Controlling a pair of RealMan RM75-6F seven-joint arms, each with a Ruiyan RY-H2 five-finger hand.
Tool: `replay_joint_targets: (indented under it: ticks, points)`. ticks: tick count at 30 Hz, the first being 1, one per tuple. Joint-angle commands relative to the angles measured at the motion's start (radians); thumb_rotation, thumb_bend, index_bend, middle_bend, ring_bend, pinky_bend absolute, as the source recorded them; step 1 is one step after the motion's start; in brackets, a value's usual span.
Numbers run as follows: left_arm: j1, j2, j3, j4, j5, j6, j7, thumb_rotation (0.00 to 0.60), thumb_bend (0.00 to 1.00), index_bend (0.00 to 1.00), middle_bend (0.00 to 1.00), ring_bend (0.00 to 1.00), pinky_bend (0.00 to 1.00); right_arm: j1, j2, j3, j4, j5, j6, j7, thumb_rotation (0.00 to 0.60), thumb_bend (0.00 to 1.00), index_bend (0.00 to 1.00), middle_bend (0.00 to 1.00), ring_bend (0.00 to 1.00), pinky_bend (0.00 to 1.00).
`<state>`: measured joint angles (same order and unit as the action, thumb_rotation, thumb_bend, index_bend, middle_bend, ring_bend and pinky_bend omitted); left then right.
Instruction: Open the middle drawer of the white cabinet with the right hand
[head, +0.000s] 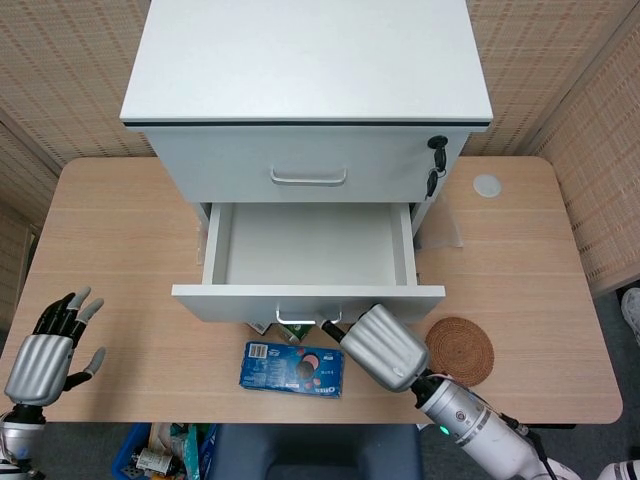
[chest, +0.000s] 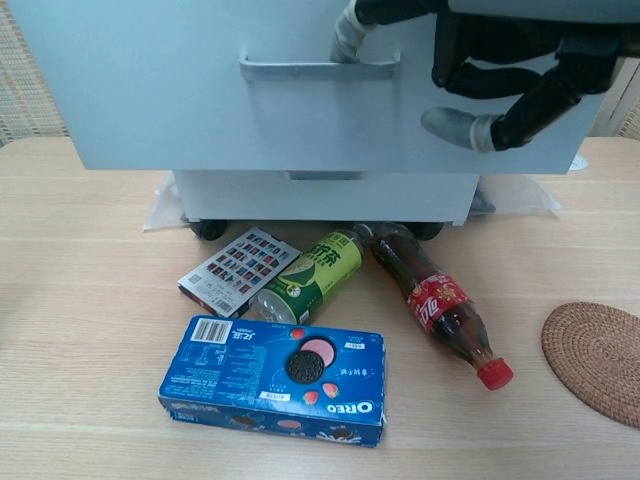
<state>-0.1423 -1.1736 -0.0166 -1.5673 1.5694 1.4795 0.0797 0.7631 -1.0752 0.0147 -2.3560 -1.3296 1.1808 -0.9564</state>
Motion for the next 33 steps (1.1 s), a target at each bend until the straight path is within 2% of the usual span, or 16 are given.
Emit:
replay_joint_targets:
  ticks: [1,11,15,18,21,24,27,30,33]
  points:
    - [-0.001,0.001,-0.001,0.000,0.000,-0.001,0.000,0.600,0.36,0.12,0.04,0.04,0.11,-0.021,0.008,-0.003,0.000,-0.044,0.010,0.020,0.600,0.44,0.18,0.88,0.90,0.90]
    - [-0.004,0.008,-0.005,-0.005,0.001,0.000,-0.003,0.600,0.36,0.12,0.04,0.04,0.11,-0.123,0.067,-0.011,0.000,-0.241,0.105,0.113,0.600,0.44,0.20,0.87,0.90,0.90]
    - [-0.005,0.012,-0.010,-0.005,-0.010,-0.005,-0.003,0.600,0.36,0.12,0.04,0.04,0.11,-0.236,0.129,-0.036,0.000,-0.364,0.245,0.189,0.600,0.44,0.25,0.84,0.90,0.90]
    - [-0.007,0.012,-0.013,-0.003,-0.021,-0.013,-0.004,0.600,0.36,0.12,0.04,0.04,0.11,-0.331,0.174,-0.058,0.031,-0.428,0.361,0.247,0.600,0.44,0.25,0.83,0.87,0.90]
    - [-0.011,0.009,-0.017,-0.004,-0.029,-0.021,-0.003,0.600,0.36,0.12,0.04,0.04,0.11,-0.421,0.209,-0.070,0.091,-0.441,0.472,0.313,0.600,0.44,0.25,0.80,0.84,0.90]
    - [-0.016,0.008,-0.019,-0.008,-0.031,-0.027,-0.006,0.600,0.36,0.12,0.04,0.04,0.11,-0.495,0.217,-0.070,0.176,-0.400,0.556,0.394,0.600,0.44,0.25,0.77,0.80,0.89]
    - [-0.021,0.007,-0.021,-0.012,-0.030,-0.031,0.008,0.600,0.36,0.12,0.04,0.04,0.11,-0.554,0.195,-0.070,0.286,-0.324,0.594,0.481,0.600,0.43,0.25,0.67,0.70,0.83]
    - [-0.024,0.003,-0.024,-0.023,-0.029,-0.029,0.020,0.600,0.36,0.12,0.04,0.04,0.11,-0.597,0.155,-0.074,0.404,-0.253,0.588,0.561,0.600,0.41,0.25,0.51,0.53,0.68]
    - [-0.026,-0.005,-0.026,-0.029,-0.025,-0.024,0.036,0.600,0.36,0.12,0.04,0.04,0.11,-0.630,0.106,-0.077,0.511,-0.206,0.568,0.627,0.600,0.36,0.21,0.36,0.36,0.53]
